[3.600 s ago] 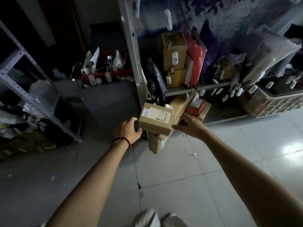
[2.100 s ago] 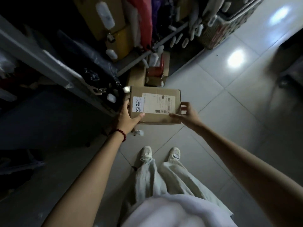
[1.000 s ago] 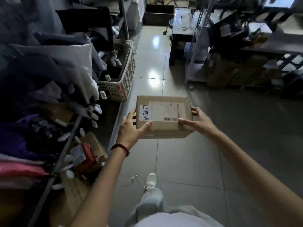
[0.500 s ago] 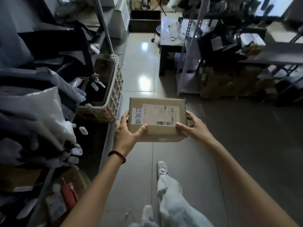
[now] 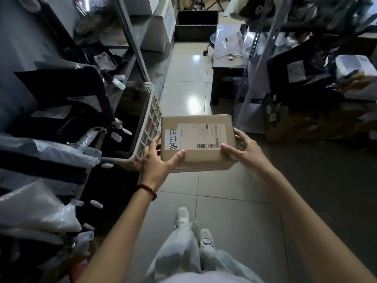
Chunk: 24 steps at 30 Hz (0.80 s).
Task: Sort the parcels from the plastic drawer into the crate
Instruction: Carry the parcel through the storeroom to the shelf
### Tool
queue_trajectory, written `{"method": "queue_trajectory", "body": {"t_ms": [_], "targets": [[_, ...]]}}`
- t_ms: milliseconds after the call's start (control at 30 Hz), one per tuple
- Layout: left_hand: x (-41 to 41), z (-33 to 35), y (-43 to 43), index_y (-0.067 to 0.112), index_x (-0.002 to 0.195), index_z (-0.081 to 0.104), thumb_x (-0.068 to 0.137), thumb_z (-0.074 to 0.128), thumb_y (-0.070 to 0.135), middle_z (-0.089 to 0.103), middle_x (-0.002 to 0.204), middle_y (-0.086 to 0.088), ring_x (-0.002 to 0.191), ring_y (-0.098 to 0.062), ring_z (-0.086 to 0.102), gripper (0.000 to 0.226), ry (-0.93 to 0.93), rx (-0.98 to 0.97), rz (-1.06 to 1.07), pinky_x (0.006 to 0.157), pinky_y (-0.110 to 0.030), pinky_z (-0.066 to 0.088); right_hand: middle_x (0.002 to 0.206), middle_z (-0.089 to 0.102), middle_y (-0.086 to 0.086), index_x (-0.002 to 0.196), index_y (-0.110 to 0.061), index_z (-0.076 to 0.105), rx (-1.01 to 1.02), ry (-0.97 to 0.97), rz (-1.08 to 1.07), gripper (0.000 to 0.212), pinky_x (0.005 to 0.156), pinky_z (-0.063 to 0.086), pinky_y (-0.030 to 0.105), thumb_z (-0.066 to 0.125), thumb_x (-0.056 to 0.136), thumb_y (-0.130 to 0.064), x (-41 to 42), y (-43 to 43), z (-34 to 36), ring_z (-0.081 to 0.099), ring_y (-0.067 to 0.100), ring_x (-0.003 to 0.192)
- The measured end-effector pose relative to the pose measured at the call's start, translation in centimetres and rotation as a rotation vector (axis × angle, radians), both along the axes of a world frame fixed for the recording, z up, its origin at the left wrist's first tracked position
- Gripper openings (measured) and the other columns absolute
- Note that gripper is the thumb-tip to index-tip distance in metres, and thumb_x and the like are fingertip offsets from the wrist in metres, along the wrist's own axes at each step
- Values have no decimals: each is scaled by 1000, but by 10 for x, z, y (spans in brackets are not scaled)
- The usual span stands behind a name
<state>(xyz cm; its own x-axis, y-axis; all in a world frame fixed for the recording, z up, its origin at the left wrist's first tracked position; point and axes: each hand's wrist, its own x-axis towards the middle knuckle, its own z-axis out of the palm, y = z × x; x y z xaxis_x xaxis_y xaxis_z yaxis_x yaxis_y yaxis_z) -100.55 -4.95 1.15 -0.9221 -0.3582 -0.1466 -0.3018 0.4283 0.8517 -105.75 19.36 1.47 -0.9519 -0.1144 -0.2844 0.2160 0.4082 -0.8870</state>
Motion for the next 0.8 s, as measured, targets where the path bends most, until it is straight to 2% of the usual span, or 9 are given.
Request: {"method": "queue_trajectory", "body": {"t_ms": [167, 333, 433, 533, 567, 633, 733, 800], "targets": [[-82, -7, -11, 25, 140, 40, 70, 80, 41, 42, 129, 0, 108, -7, 47, 82, 0, -2, -33, 88, -19, 38, 137, 52, -2, 146, -29, 39, -4, -23, -30, 75, 103, 46, 38, 75, 80, -37, -75, -8, -12, 50, 13, 123], [-176, -18, -32, 31, 137, 41, 59, 81, 55, 43, 130, 1, 112, -9, 51, 90, 39, 111, -71, 88, -19, 48, 136, 52, -4, 145, -31, 39, -14, -28, -42, 74, 97, 51, 41, 74, 80, -36, -161, -26, -13, 52, 16, 122], [-232, -14, -47, 31, 138, 39, 64, 83, 47, 41, 131, 1, 113, -10, 51, 88, 40, 156, -93, 81, -12, 45, 136, 52, -6, 145, -33, 38, -9, -5, -61, 75, 84, 53, 30, 74, 79, -37, -212, -41, -6, 55, 18, 119], [-288, -9, -58, 27, 140, 40, 70, 81, 37, 44, 118, 13, 111, -7, 49, 82, 65, 136, -105, 74, -3, 40, 134, 52, -10, 146, -32, 38, 4, 44, -92, 74, 77, 49, 15, 74, 81, -35, -260, -53, 2, 58, 6, 105], [-306, -8, -60, 25, 140, 40, 72, 80, 33, 43, 111, 21, 109, -6, 48, 79, 74, 128, -116, 70, 2, 37, 132, 51, -11, 146, -32, 38, 4, 51, -106, 74, 73, 49, 13, 74, 81, -34, -276, -55, 4, 58, 3, 97], [-336, -5, -61, 23, 140, 41, 74, 80, 29, 39, 104, 29, 105, -3, 48, 76, 80, 118, -124, 65, 5, 37, 130, 52, -12, 145, -32, 39, 4, 68, -134, 73, 74, 52, 17, 74, 81, -34, -301, -57, 7, 59, 0, 91], [-392, -9, -64, 24, 138, 44, 70, 83, 36, 48, 117, 14, 104, -3, 51, 78, 75, 96, -145, 72, 3, 39, 132, 54, -9, 144, -32, 41, 8, 54, -168, 74, 82, 55, 28, 75, 79, -36, -349, -55, 3, 63, 7, 95], [-430, -12, -64, 29, 136, 45, 64, 83, 46, 50, 126, 4, 107, -3, 53, 83, 68, 86, -163, 82, -8, 44, 133, 56, -7, 144, -31, 41, -2, 47, -174, 76, 86, 55, 30, 76, 78, -38, -385, -52, -3, 65, 11, 99]]}}
